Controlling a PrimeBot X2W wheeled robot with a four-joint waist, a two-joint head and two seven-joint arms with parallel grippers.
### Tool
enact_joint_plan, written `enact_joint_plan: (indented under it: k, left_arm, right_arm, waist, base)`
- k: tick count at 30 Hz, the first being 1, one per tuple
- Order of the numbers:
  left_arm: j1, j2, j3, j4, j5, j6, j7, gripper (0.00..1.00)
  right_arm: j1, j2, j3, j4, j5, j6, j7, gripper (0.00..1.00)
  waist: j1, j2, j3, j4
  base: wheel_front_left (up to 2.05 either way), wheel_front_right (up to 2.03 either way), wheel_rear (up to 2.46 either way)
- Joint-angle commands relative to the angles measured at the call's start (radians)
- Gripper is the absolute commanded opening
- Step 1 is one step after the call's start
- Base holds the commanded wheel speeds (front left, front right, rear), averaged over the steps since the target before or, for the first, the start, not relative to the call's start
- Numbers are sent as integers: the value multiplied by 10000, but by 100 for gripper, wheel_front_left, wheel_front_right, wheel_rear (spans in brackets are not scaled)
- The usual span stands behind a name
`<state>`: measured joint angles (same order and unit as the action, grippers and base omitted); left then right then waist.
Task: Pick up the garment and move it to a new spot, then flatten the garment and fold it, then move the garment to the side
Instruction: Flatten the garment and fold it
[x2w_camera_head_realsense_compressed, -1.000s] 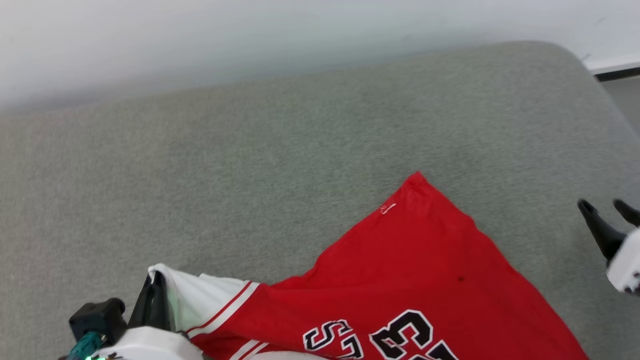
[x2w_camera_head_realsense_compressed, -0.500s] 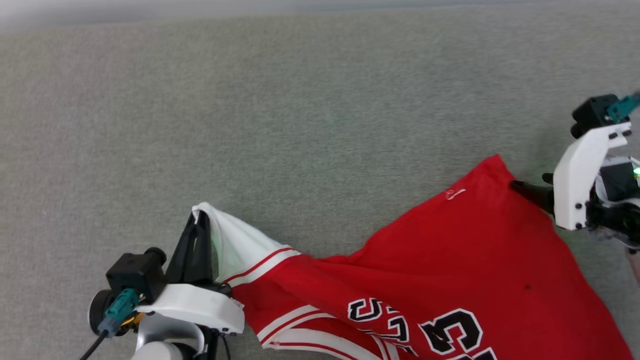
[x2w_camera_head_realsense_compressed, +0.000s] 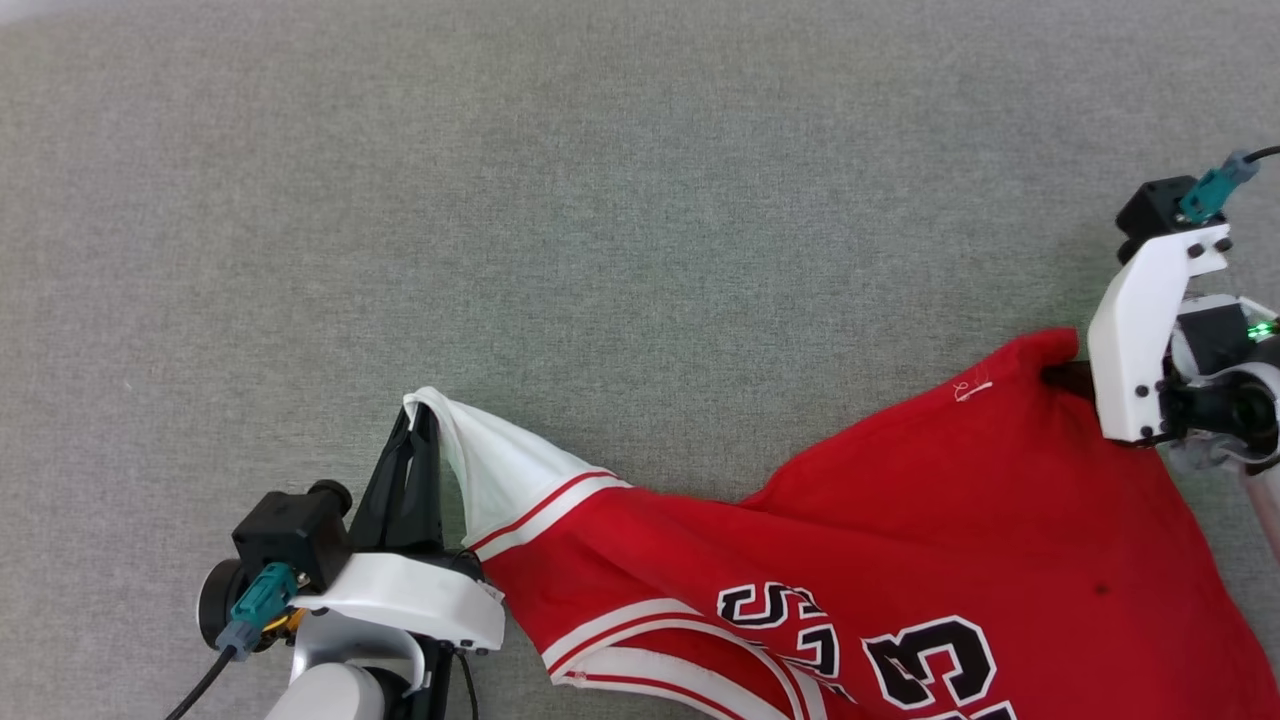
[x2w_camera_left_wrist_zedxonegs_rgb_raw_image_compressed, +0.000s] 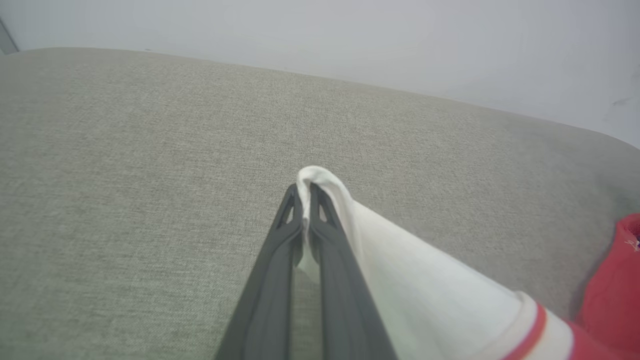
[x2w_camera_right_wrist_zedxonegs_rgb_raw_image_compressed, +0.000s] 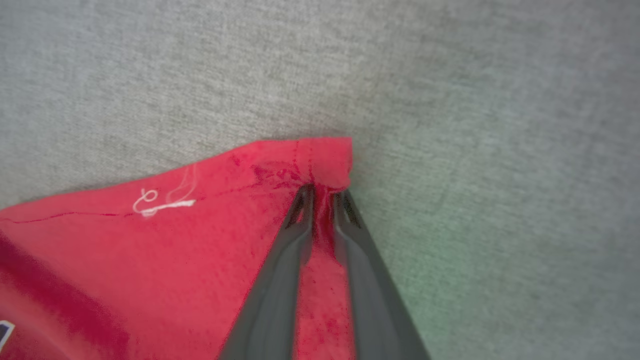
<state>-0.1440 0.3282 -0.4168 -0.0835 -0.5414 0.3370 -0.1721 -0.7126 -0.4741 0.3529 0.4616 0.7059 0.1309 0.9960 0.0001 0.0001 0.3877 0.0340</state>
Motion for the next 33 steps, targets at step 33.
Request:
enact_joint_plan:
  k: [33]
  left_arm:
    - [-10599, 1743, 557, 2735, 223, -2252, 3416, 0]
  right_arm:
    - [-4337, -1184, -1310, -1644, -1299, -7, -3333, 0]
  waist:
    - [-1, -1, -602, -912]
  base:
    - [0, 0, 0]
